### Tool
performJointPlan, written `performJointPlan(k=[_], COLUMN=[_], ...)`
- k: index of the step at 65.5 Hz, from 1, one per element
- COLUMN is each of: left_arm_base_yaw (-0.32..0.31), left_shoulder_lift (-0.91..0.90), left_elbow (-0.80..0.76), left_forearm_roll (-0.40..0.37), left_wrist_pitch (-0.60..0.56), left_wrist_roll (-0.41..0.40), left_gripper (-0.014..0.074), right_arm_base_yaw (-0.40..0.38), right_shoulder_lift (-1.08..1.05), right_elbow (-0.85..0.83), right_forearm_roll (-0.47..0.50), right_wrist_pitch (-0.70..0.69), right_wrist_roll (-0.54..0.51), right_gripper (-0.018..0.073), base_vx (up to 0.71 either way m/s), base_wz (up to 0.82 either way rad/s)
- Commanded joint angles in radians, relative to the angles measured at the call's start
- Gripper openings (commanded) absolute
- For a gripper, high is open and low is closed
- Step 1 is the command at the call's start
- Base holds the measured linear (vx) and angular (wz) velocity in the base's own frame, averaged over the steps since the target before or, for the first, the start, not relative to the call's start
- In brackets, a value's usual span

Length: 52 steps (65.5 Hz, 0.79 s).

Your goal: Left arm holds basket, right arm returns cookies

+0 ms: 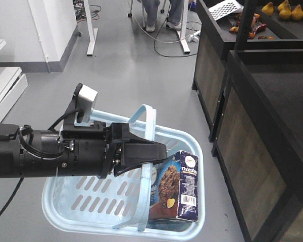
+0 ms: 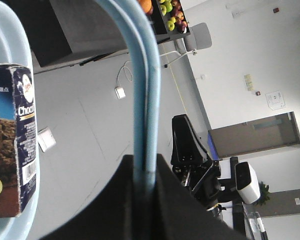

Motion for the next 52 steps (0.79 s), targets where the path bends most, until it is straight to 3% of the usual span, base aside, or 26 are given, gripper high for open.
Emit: performJointPlan(k=[1, 52], left_arm_base_yaw=[-0.003, -0.003], left_shoulder_lift=[-0.033, -0.033], left_elbow=[-0.039, -0.039], left_forearm_roll=[-0.112, -0.112], left_wrist_pitch=[0.045, 0.045], left_wrist_roll=[0.011, 0.011], left_gripper=[-0.0006, -0.0006], right_arm_base_yaw=[-0.001, -0.001], right_shoulder_lift=[-0.007, -0.007], right_elbow=[0.002, 0.002], right_forearm_roll=[0.0, 0.0], right_wrist_pitch=[-0.07, -0.072], right_wrist_roll=[-0.008, -0.008], right_gripper=[-0.0006, -0.0006], base_vx=[0.38, 0.41], base_wz=[0.02, 0.0])
